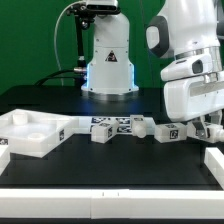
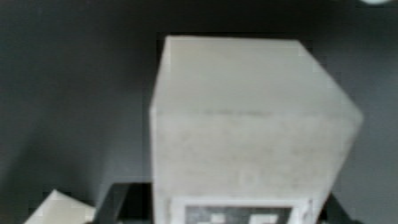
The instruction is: Assemble square table
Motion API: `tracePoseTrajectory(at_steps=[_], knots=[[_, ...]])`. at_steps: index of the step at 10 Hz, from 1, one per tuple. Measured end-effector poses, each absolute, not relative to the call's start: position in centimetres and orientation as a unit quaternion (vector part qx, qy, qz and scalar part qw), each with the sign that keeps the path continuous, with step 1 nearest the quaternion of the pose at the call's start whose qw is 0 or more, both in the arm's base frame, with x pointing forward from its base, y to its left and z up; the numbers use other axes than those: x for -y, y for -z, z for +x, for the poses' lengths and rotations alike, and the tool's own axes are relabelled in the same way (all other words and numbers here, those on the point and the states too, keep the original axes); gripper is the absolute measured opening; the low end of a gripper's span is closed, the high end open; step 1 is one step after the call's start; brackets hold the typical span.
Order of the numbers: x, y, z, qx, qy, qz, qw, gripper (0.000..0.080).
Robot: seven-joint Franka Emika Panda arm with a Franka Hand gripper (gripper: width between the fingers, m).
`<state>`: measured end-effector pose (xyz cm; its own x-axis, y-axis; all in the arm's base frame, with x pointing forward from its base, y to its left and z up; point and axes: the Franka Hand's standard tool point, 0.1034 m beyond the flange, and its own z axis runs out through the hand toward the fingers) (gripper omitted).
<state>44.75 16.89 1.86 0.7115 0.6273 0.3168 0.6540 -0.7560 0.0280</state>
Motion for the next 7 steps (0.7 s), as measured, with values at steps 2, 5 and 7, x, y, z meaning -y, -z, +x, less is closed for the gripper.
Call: tracePoseTrajectory(at_steps=[2,5,7], knots=[[-16.8,-1.74,44.69,0.346,0.154,-0.925,0.043,0.0284],[-16.79,-1.72,44.67,0.346,0.153,-0.925,0.043,0.0544],[-16.79,-1.72,44.67,0.346,0.153,-0.925,0.043,0.0643]])
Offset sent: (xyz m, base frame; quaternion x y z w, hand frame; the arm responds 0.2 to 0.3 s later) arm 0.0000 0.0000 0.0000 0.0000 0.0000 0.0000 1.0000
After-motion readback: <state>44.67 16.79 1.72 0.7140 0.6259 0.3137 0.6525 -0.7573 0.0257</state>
